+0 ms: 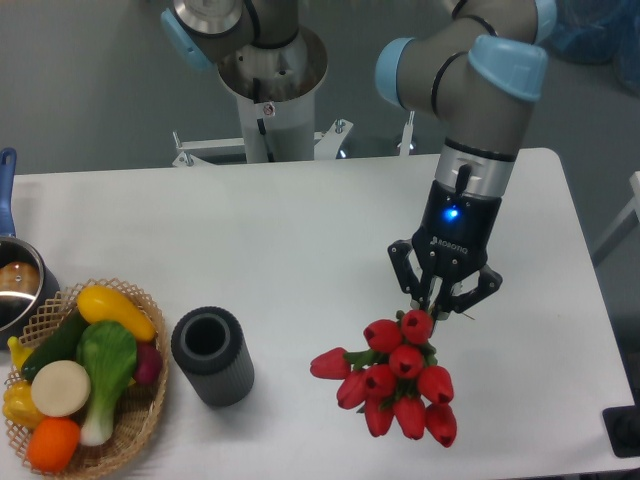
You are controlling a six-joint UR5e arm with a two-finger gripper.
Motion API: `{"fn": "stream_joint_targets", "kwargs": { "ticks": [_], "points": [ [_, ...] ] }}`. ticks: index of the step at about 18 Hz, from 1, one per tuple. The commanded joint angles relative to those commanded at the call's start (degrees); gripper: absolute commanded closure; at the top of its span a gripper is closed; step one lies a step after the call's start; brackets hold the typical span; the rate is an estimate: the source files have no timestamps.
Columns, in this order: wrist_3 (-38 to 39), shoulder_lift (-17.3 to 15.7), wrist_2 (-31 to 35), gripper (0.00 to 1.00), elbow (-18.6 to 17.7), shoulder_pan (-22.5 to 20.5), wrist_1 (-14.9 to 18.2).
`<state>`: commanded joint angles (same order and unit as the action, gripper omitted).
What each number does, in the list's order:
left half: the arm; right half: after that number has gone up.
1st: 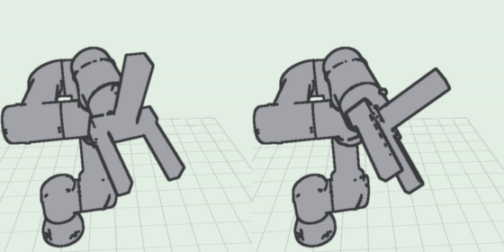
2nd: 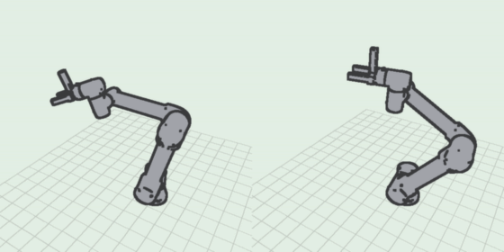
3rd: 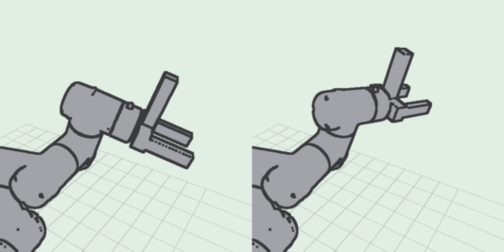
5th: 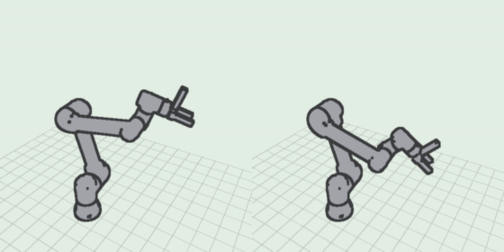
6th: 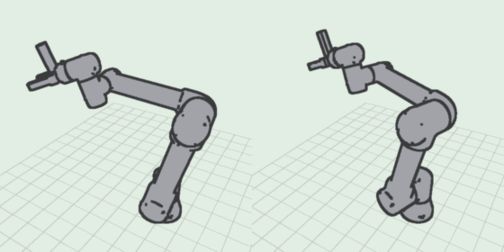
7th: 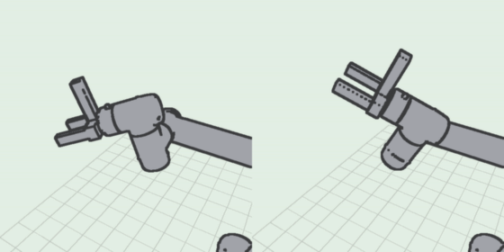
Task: Pick up the flowers from the table
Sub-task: 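Lift the gripped tulip bunch up off the table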
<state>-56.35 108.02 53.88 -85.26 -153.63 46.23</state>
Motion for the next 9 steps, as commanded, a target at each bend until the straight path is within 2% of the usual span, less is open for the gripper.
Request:
{"fn": "stream_joint_targets", "kwargs": {
  "ticks": [9],
  "points": [
    [1.2, -0.1, -3.3, 0.82, 0.8, -1.9, 0.0]
  ]
}}
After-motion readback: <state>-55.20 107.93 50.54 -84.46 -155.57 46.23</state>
